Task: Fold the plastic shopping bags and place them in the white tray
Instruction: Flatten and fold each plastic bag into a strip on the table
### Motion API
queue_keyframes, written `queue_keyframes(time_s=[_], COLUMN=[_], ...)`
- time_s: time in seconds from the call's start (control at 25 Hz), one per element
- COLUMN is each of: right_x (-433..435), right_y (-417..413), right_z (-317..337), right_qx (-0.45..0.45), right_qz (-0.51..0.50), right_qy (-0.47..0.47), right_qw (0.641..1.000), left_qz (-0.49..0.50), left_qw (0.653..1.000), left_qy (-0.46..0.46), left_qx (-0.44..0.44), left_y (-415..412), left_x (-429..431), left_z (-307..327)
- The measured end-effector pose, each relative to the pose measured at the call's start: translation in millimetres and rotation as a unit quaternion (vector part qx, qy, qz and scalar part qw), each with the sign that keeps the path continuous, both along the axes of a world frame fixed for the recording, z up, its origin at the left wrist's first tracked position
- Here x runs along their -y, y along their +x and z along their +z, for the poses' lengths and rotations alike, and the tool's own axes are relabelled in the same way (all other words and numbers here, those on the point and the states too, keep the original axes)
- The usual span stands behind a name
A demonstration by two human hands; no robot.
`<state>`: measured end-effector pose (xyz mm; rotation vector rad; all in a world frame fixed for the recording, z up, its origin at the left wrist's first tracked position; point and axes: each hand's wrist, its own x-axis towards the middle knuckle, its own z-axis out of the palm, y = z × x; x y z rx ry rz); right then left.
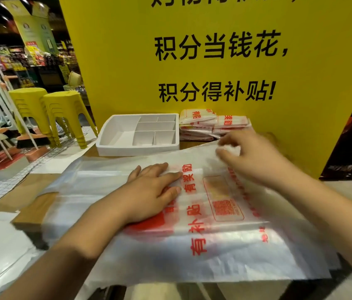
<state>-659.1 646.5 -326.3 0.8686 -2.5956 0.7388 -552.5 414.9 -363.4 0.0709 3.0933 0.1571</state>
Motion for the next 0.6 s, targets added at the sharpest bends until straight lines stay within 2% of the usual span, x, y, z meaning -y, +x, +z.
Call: queue_keyframes(time_s=[0.16, 0.28, 0.36, 0.44, 0.6], right_x=[3.5, 6.1, 3.6, 1.0, 11.3], right_y=[82.9, 104.5, 105.8, 103.1, 110.3], right_z=[-30.0, -46.2, -51.4, -51.7, -47.4], right_qx=[0.018, 0.049, 0.045, 0.048, 0.072], right_qz=[0.087, 0.079, 0.060, 0.039, -0.017], right_qy=[0.032, 0.078, 0.112, 0.148, 0.198], right_qw=[0.996, 0.993, 0.991, 0.987, 0.977], left_qz=[0.000, -0.006, -0.030, -0.050, -0.027], left_qw=[0.999, 0.976, 0.957, 0.966, 0.989], left_qy=[0.020, 0.044, 0.112, 0.111, 0.010], left_qx=[-0.048, -0.212, -0.265, -0.227, -0.144], left_y=[-8.3, 13.7, 53.8, 98.6, 135.4], left_x=[4.2, -0.8, -4.4, -3.6, 7.2], left_z=[-1.8, 7.9, 7.8, -4.7, -38.4])
